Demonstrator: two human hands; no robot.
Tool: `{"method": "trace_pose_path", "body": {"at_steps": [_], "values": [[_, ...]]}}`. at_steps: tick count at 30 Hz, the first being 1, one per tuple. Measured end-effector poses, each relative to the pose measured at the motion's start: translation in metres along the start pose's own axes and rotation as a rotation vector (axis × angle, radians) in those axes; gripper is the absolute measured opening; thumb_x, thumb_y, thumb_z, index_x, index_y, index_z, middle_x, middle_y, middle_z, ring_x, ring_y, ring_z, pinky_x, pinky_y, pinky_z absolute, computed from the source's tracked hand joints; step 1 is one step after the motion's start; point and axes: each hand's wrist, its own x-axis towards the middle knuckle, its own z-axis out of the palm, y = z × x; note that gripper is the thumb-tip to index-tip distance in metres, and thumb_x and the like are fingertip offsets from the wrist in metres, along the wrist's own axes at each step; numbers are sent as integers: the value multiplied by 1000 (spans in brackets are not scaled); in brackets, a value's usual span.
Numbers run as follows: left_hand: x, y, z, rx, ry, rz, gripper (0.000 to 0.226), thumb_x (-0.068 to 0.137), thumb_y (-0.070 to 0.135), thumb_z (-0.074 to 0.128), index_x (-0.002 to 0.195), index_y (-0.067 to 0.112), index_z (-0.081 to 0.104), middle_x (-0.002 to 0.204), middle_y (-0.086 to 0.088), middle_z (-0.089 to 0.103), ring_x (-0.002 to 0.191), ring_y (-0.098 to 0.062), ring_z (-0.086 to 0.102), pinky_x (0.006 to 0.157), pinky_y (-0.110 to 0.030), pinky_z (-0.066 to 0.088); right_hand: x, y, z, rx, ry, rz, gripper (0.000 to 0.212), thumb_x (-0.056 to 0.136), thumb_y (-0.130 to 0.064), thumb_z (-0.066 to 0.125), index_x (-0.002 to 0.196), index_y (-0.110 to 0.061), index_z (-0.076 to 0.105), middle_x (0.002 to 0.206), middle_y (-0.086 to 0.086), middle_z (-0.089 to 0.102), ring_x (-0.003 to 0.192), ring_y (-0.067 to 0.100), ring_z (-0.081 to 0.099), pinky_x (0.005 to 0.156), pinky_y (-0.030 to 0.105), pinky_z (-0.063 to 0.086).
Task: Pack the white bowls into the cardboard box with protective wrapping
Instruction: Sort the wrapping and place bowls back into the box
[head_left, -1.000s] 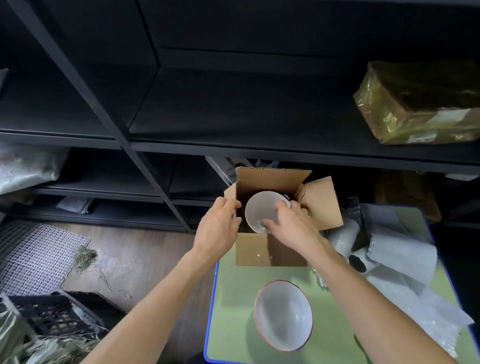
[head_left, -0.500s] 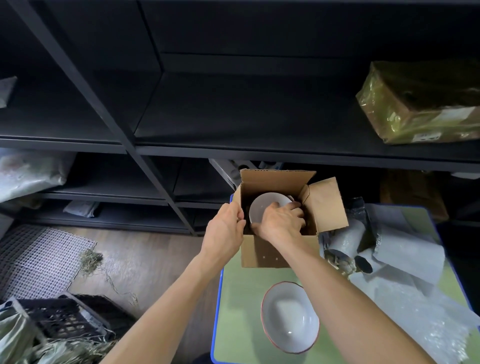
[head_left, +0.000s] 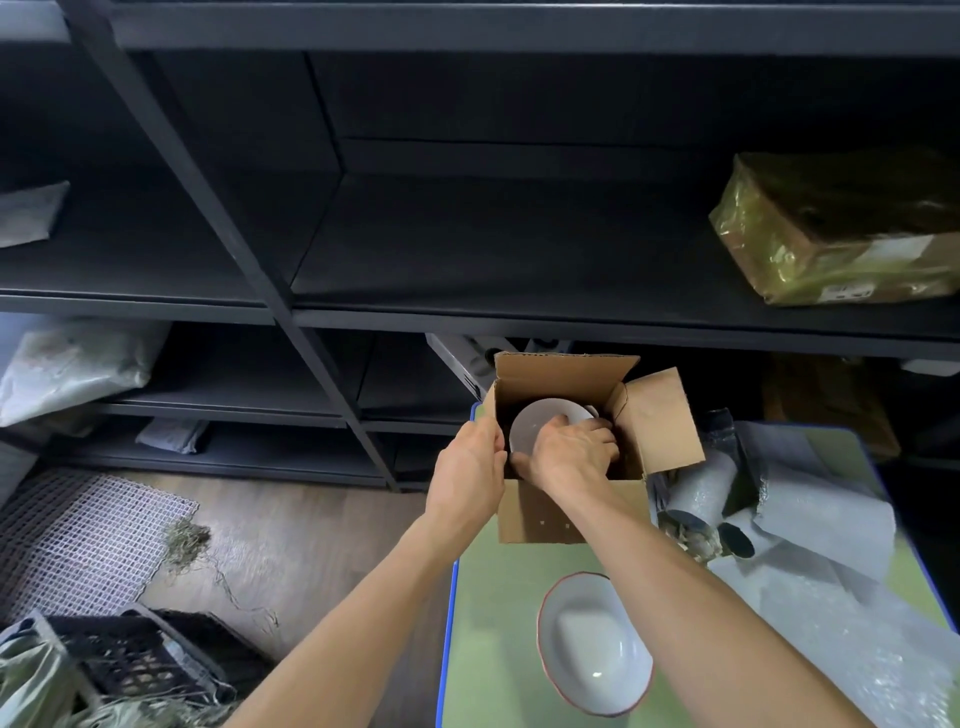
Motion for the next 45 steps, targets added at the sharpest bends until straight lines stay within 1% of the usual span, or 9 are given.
{"method": "trace_pose_path", "body": {"at_steps": [6, 10, 13, 15, 20, 29, 36, 41, 45], "values": [[-4, -7, -3, -10, -13, 11, 7, 98, 22, 52, 93, 22, 49, 91, 4, 52, 73, -15, 54, 61, -29, 42, -13, 18, -5, 37, 37, -88, 86, 86, -70, 52, 147, -12, 33, 145, 32, 34, 126, 45, 42, 101, 47, 40], [-15, -15, -3, 27, 10, 83, 5, 97, 24, 52, 96, 19, 53, 97, 3, 52, 79, -16, 53, 67, -33, 48, -36, 48, -3, 103, 162, -246, 55, 94, -55, 50, 128, -12, 51, 133, 17, 52, 116, 38, 49, 91, 41, 43], [-28, -20, 0, 22, 40, 184, 7, 97, 23, 53, 100, 18, 55, 101, 3, 53, 88, -17, 48, 70, -28, 40, -56, 76, 3, 192, 274, -342, 40, 96, -41, 52, 123, -13, 60, 126, 8, 59, 116, 31, 52, 92, 37, 43], [-38, -19, 3, 18, 59, 267, 7, 96, 21, 55, 100, 16, 58, 101, 1, 54, 89, -18, 47, 70, -25, 35, -71, 96, 9, 281, 307, -362, 34, 96, -33, 55, 124, -14, 62, 128, 3, 58, 120, 26, 50, 95, 33, 41], [-56, -5, 12, -36, 55, 380, 9, 97, 22, 54, 98, 16, 60, 97, 1, 56, 88, -20, 52, 71, -35, 46, -100, 132, 29, 368, 389, -407, 31, 95, -25, 61, 125, -15, 62, 128, -3, 58, 119, 21, 51, 96, 29, 42], [-91, 15, 60, -102, -143, 516, 22, 96, 30, 48, 104, 17, 64, 97, -1, 63, 88, -24, 57, 74, -41, 48, -128, 172, 83, 419, 314, -291, 42, 98, -26, 55, 139, -19, 53, 140, -8, 52, 131, 11, 44, 98, 18, 33], [-109, 27, 93, 0, -336, 549, 40, 94, 32, 42, 125, 15, 61, 121, -2, 62, 108, -25, 57, 89, -35, 46, -135, 220, 115, 402, 187, -102, 48, 100, -32, 52, 145, -18, 45, 148, -4, 46, 136, 17, 40, 105, 28, 37], [-113, 55, 119, 77, -390, 622, 38, 98, 33, 45, 131, 17, 58, 125, -1, 60, 112, -24, 57, 93, -36, 44, -139, 262, 132, 447, 148, -2, 44, 98, -31, 53, 140, -15, 50, 135, -1, 53, 129, 23, 47, 99, 30, 41], [-114, 86, 145, 110, -447, 675, 39, 98, 31, 50, 132, 15, 57, 125, -5, 61, 113, -27, 57, 94, -36, 45, -140, 305, 142, 462, 140, 100, 49, 100, -30, 52, 145, -12, 45, 145, 4, 48, 134, 25, 41, 108, 33, 37]]}}
